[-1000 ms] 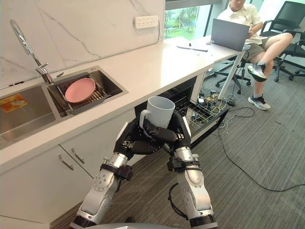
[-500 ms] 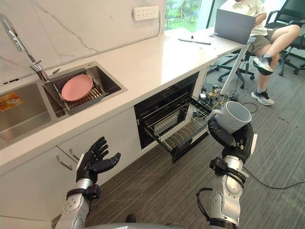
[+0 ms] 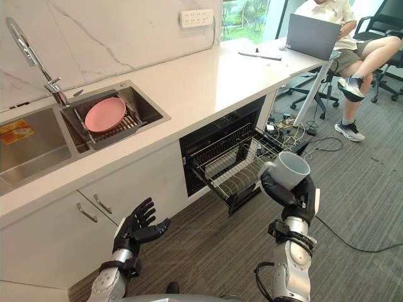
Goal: Walk over to the sink, pick up the cup, carry it to the dishwasher, place the cup inside the dishwasher, then close the dishwasher door
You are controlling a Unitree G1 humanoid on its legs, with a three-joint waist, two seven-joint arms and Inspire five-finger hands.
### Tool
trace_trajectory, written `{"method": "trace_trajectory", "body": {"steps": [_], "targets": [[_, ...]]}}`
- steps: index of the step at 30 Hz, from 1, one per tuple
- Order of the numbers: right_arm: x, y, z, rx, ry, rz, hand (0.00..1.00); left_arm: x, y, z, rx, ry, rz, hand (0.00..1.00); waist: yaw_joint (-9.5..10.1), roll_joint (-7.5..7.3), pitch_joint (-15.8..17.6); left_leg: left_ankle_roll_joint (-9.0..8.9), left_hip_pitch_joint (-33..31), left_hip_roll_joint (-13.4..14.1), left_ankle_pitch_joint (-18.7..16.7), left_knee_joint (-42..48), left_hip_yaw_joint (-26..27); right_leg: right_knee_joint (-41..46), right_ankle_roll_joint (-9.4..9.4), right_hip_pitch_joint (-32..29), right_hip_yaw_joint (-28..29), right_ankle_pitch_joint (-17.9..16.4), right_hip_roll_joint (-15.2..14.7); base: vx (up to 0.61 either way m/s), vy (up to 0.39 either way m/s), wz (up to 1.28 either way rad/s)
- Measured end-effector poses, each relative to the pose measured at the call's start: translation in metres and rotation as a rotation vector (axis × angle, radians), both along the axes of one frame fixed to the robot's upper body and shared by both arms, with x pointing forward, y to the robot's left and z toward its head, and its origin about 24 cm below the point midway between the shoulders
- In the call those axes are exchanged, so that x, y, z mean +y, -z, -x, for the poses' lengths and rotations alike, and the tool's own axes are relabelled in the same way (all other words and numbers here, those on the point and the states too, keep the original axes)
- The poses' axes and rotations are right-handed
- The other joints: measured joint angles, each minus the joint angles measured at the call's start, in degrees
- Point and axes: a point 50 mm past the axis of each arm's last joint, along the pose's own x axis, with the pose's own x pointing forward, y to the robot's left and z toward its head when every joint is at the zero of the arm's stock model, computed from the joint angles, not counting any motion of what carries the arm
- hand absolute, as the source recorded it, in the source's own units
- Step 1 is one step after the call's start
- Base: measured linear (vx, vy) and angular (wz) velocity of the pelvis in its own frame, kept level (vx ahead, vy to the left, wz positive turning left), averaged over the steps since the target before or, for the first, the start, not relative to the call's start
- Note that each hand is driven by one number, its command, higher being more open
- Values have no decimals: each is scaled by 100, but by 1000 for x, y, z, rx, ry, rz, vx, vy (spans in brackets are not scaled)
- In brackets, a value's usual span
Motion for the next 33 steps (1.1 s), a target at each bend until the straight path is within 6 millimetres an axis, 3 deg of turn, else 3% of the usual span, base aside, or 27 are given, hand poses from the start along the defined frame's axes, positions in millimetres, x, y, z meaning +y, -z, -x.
{"method": "trace_trajectory", "body": {"steps": [8, 14, 17, 24, 33], "targets": [[3, 5, -5, 40, -36, 43, 30, 17, 32, 31, 203, -10, -62, 90, 46, -28, 74, -8, -161, -32, -2, 2, -100, 11, 66, -131, -71, -43, -15, -2, 1, 5], [-3, -8, -35, 21, -50, 125, 30, 26, 40, 38, 260, -40, -85, 90, 186, -6, 402, 40, -510, -137, -36, 219, -219, 50, 117, -320, -224, -74, -92, -8, 11, 14], [-5, -17, -47, 2, -58, 164, 30, 29, 40, 35, 262, -37, -97, 90, 282, -7, 552, 89, -791, -157, -85, 487, -258, 121, 66, -477, -258, -32, -96, -4, 6, 12], [-13, -71, -95, -124, -86, 311, 30, 30, 31, 9, 180, -41, -120, 90, 428, 166, 1240, 82, -1506, -142, -175, 1035, -432, 309, 35, -922, -429, 11, -48, -41, -3, 13], [-18, -100, -123, -149, -76, 385, 30, 27, 26, 0, 137, -71, -124, 90, 511, 274, 1644, 76, -1849, -141, -167, 1176, -447, 518, 30, -1304, -410, 12, -31, -42, 6, -1]]}}
